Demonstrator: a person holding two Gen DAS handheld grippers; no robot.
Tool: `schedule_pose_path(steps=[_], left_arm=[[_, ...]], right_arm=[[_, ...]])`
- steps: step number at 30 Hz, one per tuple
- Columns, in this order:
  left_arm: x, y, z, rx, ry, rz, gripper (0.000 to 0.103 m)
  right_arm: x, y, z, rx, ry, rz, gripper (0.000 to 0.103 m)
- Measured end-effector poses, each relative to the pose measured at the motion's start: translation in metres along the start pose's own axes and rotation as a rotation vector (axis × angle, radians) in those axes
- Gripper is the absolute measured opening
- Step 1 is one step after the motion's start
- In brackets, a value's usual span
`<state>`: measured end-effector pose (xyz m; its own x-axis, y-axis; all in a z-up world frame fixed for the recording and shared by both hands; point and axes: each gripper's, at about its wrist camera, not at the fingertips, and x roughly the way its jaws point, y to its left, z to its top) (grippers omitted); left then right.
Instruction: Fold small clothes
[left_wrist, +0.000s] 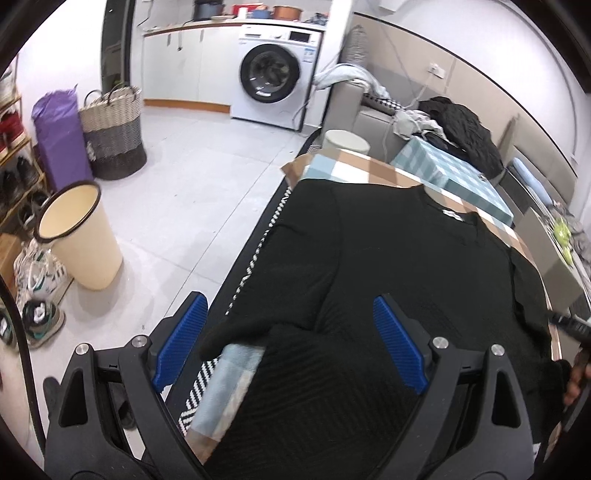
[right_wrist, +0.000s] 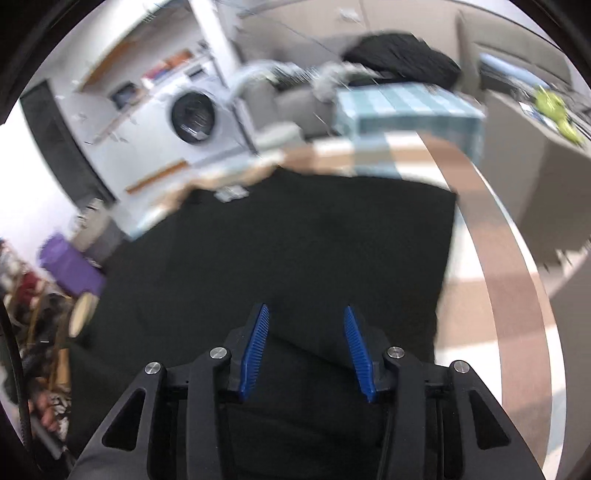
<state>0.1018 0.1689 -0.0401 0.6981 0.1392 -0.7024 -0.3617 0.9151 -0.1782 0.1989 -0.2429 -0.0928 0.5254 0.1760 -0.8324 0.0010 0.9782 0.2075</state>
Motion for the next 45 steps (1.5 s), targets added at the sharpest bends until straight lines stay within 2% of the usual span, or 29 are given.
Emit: schedule_pose_path(steps=[5, 10, 13, 16, 17, 18, 20, 22, 23, 26, 28, 29, 31, 33, 35, 37, 40, 42, 45], left_arm=[[-0.004, 0.013, -0.005, -0.009, -0.003, 0.018, 0.09], [-0.004, 0.013, -0.01, -0.004, 0.01, 0.02, 0.09], [-0.002, 0.01, -0.011, 0.006, 0.015, 0.025, 0.09], [0.001, 0.012, -0.012, -0.001, 0.026, 0.027, 0.09], [0.003, 0.011, -0.011, -0.005, 0.028, 0.027, 0.09], [0.004, 0.012, -0.01, -0.01, 0.031, 0.029, 0.09], [0.005, 0.012, -0.01, -0.014, 0.033, 0.029, 0.09], [0.007, 0.011, -0.009, -0.017, 0.033, 0.033, 0.09], [0.008, 0.011, -0.009, -0.017, 0.033, 0.035, 0.09], [0.009, 0.013, -0.01, -0.022, 0.035, 0.041, 0.09], [0.012, 0.015, -0.01, -0.032, 0.042, 0.04, 0.09], [0.014, 0.016, -0.011, -0.042, 0.048, 0.039, 0.09], [0.016, 0.019, -0.012, -0.062, 0.06, 0.03, 0.09], [0.017, 0.022, -0.012, -0.083, 0.068, 0.022, 0.09], [0.017, 0.03, -0.013, -0.122, 0.072, 0.008, 0.09], [0.018, 0.043, -0.014, -0.179, 0.08, -0.006, 0.09], [0.022, 0.07, -0.018, -0.331, 0.095, -0.063, 0.087], [0.028, 0.088, -0.022, -0.434, 0.117, -0.1, 0.072], [0.042, 0.114, -0.03, -0.568, 0.175, -0.169, 0.067]], right_arm=[[0.013, 0.016, -0.003, -0.069, 0.005, 0.001, 0.048], [0.026, 0.029, -0.005, -0.103, 0.006, -0.048, 0.049], [0.034, 0.036, -0.008, -0.12, 0.031, -0.023, 0.049], [0.041, 0.042, -0.011, -0.155, 0.034, -0.062, 0.049], [0.042, 0.041, -0.011, -0.156, 0.025, -0.066, 0.044], [0.042, 0.04, -0.012, -0.152, 0.02, -0.065, 0.025], [0.034, 0.037, -0.012, -0.135, 0.003, -0.01, 0.008], [0.02, 0.035, -0.013, -0.129, -0.031, 0.027, 0.007], [0.01, 0.033, -0.013, -0.12, -0.037, 0.08, 0.007], [-0.003, 0.034, -0.019, -0.128, -0.002, 0.195, 0.006], [-0.003, 0.042, -0.026, -0.184, 0.041, 0.21, 0.007], [0.0, 0.045, -0.028, -0.205, 0.06, 0.181, 0.007], [0.004, 0.048, -0.031, -0.209, 0.083, 0.161, 0.015], [0.0, 0.046, -0.034, -0.182, 0.07, 0.18, 0.033], [-0.012, 0.041, -0.035, -0.151, 0.025, 0.212, 0.043], [-0.02, 0.04, -0.035, -0.141, 0.001, 0.215, 0.046], [-0.03, 0.036, -0.034, -0.127, -0.022, 0.207, 0.047], [-0.035, 0.034, -0.036, -0.109, -0.029, 0.21, 0.051], [-0.038, 0.032, -0.038, -0.089, -0.032, 0.216, 0.051]])
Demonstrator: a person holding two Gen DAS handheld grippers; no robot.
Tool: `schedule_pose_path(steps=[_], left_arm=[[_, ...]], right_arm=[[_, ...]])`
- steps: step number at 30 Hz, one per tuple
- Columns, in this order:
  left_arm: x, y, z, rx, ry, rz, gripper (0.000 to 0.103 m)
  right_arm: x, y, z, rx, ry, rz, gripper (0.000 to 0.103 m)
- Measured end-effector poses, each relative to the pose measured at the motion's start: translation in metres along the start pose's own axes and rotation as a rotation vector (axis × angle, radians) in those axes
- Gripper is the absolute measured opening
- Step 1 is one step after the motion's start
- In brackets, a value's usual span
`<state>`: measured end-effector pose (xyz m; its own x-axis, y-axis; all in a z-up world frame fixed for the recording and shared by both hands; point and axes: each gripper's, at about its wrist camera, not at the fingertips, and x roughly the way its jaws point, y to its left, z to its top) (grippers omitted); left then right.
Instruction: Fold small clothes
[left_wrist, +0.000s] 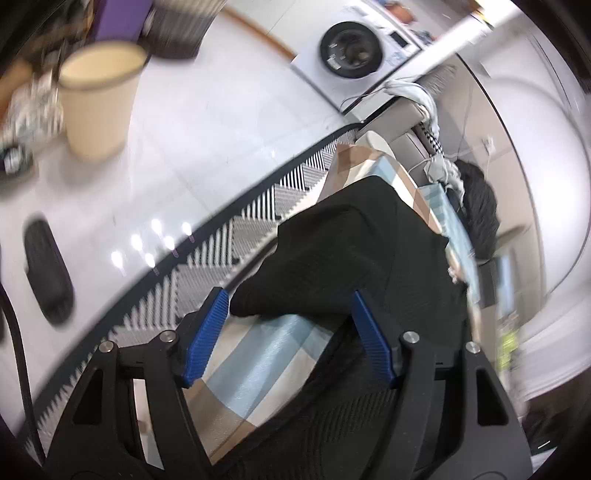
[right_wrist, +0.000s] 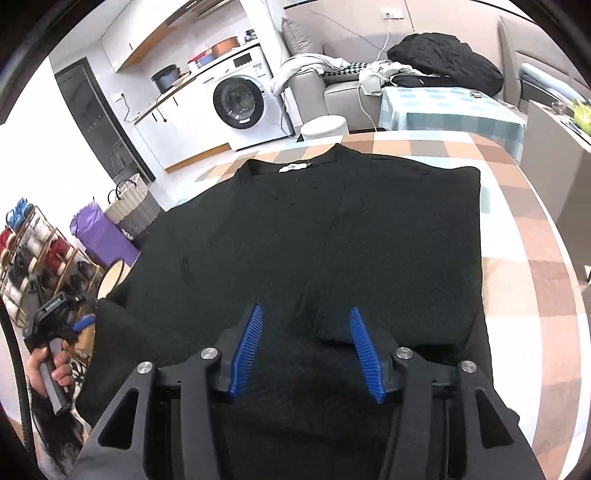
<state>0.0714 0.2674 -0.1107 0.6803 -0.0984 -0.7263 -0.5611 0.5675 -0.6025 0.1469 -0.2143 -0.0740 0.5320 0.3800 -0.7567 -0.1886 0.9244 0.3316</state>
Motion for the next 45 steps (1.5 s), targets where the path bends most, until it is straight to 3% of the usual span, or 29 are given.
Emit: schedule_pose_path(steps=[5, 14, 20, 22, 26, 29, 32, 34, 35, 37, 40, 41, 43, 44, 45], left_arm=[[0.025, 0.036, 0.005, -0.183, 0.095, -0.114, 0.067], [0.079, 0.066, 0.002, -0.32, 0.208, -0.202, 0.067], [0.114, 0.071, -0.001, -0.396, 0.213, -0.237, 0.067], [0.119, 0.072, 0.0, -0.401, 0.202, -0.23, 0.062], [0.116, 0.07, 0.005, -0.391, 0.14, -0.187, 0.028], [0.107, 0.052, 0.012, -0.329, 0.079, -0.134, 0.006], [0.087, 0.016, 0.021, -0.209, -0.016, -0.077, 0.004], [0.071, -0.023, 0.028, -0.064, -0.083, -0.044, 0.003], [0.064, -0.055, 0.028, 0.064, -0.142, 0.001, 0.003], [0.053, -0.102, 0.023, 0.236, -0.187, 0.008, 0.003], [0.054, -0.188, -0.007, 0.557, -0.151, -0.08, 0.003], [0.057, -0.203, -0.018, 0.612, -0.133, -0.106, 0.003], [0.074, -0.231, -0.044, 0.709, -0.007, -0.237, 0.005], [0.082, -0.236, -0.053, 0.718, 0.043, -0.262, 0.011], [0.09, -0.238, -0.06, 0.723, 0.083, -0.26, 0.026]], right_arm=[[0.002, 0.002, -0.003, 0.007, 0.012, -0.009, 0.051], [0.0, 0.005, -0.004, 0.003, 0.013, -0.023, 0.051], [-0.008, -0.003, -0.007, 0.028, -0.01, -0.042, 0.052], [-0.011, -0.006, -0.009, 0.043, -0.021, -0.046, 0.052], [-0.015, -0.012, -0.013, 0.065, -0.031, -0.053, 0.053], [-0.018, -0.016, -0.016, 0.076, -0.035, -0.064, 0.053], [-0.022, -0.022, -0.02, 0.09, -0.043, -0.058, 0.053], [-0.025, -0.024, -0.023, 0.099, -0.048, -0.054, 0.054], [-0.026, -0.025, -0.024, 0.103, -0.05, -0.052, 0.054], [-0.028, -0.027, -0.027, 0.11, -0.053, -0.047, 0.055], [-0.029, -0.03, -0.031, 0.123, -0.05, -0.043, 0.055], [-0.031, -0.031, -0.032, 0.127, -0.051, -0.043, 0.055], [-0.033, -0.034, -0.034, 0.133, -0.054, -0.046, 0.055], [-0.035, -0.035, -0.035, 0.138, -0.057, -0.051, 0.055], [-0.036, -0.037, -0.035, 0.142, -0.06, -0.054, 0.055]])
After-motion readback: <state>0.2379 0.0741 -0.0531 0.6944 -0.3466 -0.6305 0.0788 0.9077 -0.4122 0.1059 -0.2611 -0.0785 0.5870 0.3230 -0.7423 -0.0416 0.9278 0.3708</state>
